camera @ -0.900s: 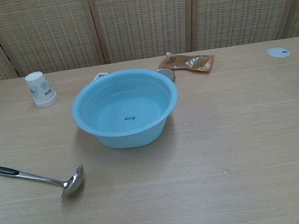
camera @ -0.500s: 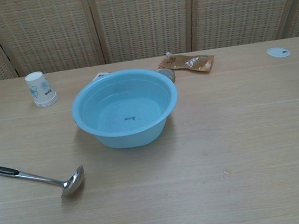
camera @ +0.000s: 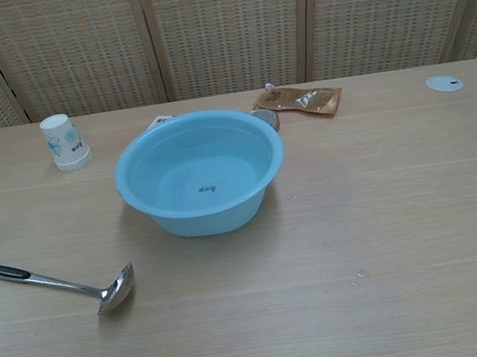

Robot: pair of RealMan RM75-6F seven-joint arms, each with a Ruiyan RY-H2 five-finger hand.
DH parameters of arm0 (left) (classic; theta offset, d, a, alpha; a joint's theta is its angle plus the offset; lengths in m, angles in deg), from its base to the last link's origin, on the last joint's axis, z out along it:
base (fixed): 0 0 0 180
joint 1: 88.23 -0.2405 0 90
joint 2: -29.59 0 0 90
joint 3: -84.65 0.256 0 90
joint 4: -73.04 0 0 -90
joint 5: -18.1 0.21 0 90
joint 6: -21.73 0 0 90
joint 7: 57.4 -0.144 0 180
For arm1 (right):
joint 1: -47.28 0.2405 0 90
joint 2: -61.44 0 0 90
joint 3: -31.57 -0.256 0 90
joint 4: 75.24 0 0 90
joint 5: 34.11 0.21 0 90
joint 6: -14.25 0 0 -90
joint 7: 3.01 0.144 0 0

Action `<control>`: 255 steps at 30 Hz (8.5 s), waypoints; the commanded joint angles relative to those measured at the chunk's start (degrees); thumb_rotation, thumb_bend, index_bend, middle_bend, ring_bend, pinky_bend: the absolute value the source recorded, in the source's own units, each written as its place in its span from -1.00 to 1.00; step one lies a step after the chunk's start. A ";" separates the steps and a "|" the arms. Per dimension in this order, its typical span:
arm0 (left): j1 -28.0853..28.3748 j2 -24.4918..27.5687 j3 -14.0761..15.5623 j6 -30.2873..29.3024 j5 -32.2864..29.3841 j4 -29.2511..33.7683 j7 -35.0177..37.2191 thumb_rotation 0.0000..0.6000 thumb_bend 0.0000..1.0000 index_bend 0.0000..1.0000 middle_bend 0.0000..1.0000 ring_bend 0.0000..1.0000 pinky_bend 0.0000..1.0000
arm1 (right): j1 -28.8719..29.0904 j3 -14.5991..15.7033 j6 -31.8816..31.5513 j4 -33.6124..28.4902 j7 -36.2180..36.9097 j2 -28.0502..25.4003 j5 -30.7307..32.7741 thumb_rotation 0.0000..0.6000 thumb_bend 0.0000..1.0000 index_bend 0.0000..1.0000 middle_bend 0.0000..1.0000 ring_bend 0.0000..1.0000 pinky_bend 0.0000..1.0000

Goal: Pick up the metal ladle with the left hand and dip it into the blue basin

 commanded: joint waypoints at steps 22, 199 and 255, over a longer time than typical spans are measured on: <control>17.22 -10.77 10.66 23.19 5.81 -26.39 19.19 1.00 -0.89 -0.63 1.00 1.00 1.00 | 1.60 -1.81 4.06 1.40 -2.46 1.50 6.84 1.00 -1.00 -1.00 -1.00 -1.00 -1.00; 61.94 -11.71 9.44 34.35 -88.63 -4.81 -46.73 1.00 0.24 1.00 1.00 1.00 1.00 | 2.92 -2.93 9.14 2.19 4.82 -1.54 13.20 1.00 -1.00 -1.00 -1.00 -1.00 -1.00; 65.54 -13.64 3.20 26.72 -99.36 -1.52 -64.86 1.00 0.42 1.00 1.00 1.00 1.00 | 2.63 -2.93 9.20 2.21 6.86 -2.33 12.90 1.00 -1.00 -1.00 -1.00 -1.00 -1.00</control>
